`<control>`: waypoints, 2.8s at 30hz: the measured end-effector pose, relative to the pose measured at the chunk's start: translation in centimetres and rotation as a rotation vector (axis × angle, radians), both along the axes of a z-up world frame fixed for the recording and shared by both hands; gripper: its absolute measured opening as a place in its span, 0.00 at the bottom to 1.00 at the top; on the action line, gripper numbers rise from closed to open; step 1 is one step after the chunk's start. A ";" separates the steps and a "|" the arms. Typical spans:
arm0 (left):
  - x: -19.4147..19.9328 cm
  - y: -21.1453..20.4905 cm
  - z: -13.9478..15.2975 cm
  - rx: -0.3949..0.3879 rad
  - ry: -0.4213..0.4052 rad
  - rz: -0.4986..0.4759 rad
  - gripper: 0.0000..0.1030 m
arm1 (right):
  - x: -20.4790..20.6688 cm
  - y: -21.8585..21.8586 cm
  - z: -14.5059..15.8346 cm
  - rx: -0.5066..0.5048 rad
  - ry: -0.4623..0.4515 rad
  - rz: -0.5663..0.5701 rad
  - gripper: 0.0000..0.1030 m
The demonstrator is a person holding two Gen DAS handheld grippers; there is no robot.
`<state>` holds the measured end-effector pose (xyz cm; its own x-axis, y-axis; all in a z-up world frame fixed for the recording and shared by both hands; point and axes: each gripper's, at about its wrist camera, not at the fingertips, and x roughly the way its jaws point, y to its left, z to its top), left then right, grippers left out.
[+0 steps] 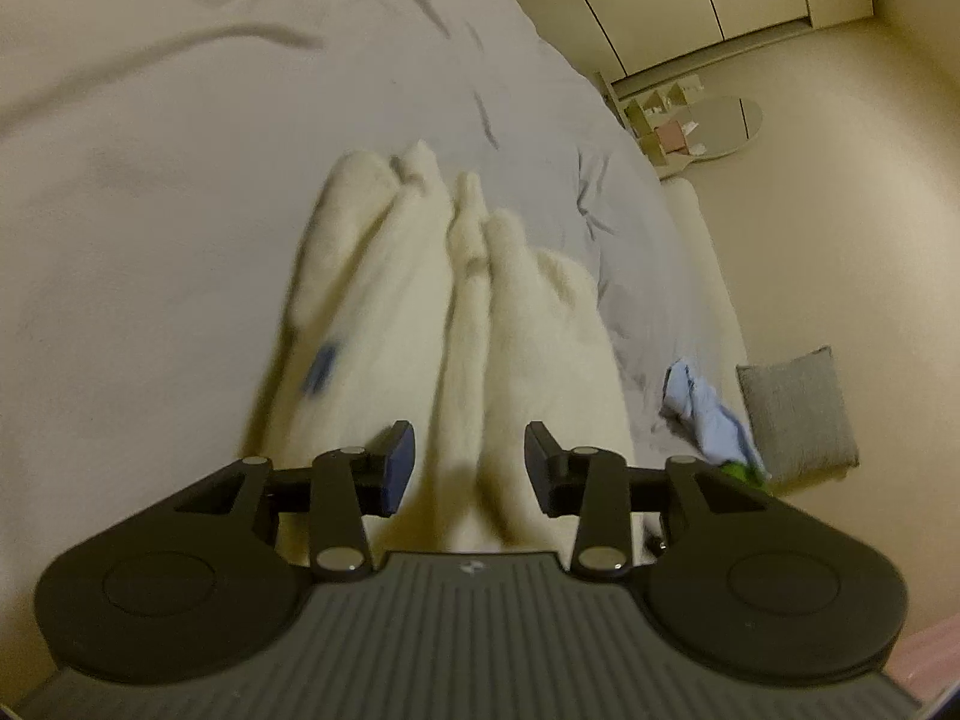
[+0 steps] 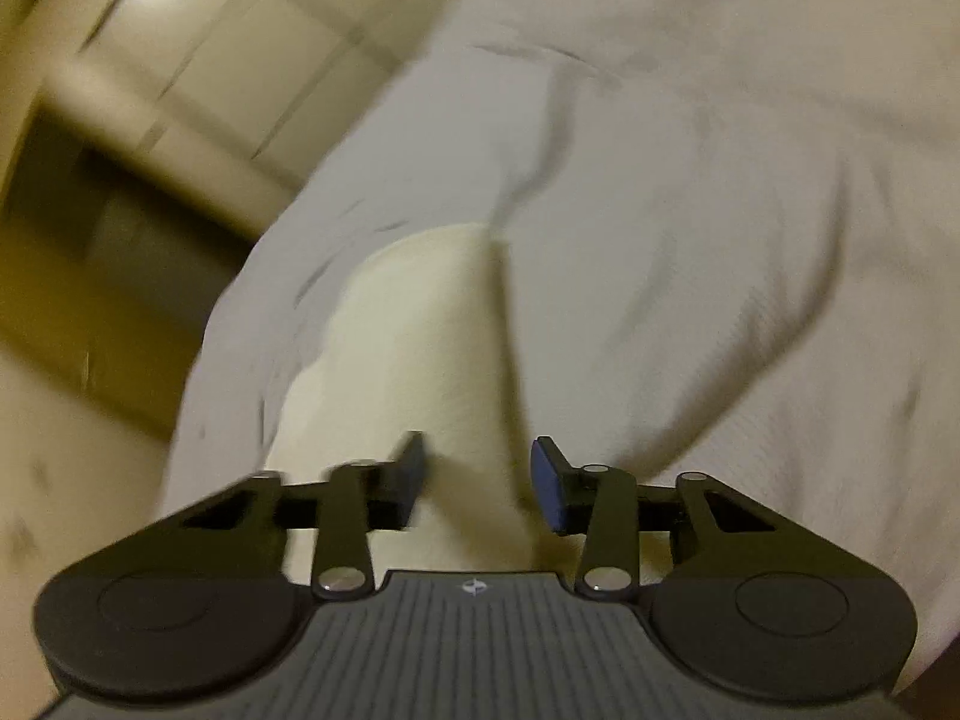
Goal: Fold clothes
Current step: 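Grasp the folded sweater with the left tool and lift it while the right tool releases, then lower the cream sweater onto the duvet and open the left tool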
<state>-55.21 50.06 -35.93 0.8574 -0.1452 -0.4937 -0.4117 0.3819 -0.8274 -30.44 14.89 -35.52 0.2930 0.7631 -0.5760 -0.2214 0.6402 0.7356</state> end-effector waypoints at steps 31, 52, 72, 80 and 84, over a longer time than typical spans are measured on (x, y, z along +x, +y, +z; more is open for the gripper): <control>-0.7 3.1 1.6 0.309 -0.068 -0.068 0.14 | -9.1 12.5 4.3 -0.470 -0.563 0.346 0.10; -5.3 -4.1 7.4 0.500 -0.071 -0.006 0.17 | -6.5 5.7 3.3 -0.075 -0.310 0.270 0.18; 1.0 -4.6 8.0 0.770 0.178 -0.055 0.07 | -7.3 9.9 6.9 -0.232 -0.573 0.480 0.26; 4.0 -3.5 3.0 0.763 0.300 -0.068 0.09 | -5.6 12.7 2.7 -0.291 -0.513 0.551 0.29; 4.6 -3.0 5.2 0.760 0.274 -0.067 0.07 | -4.0 12.8 4.7 -0.276 -0.515 0.561 0.29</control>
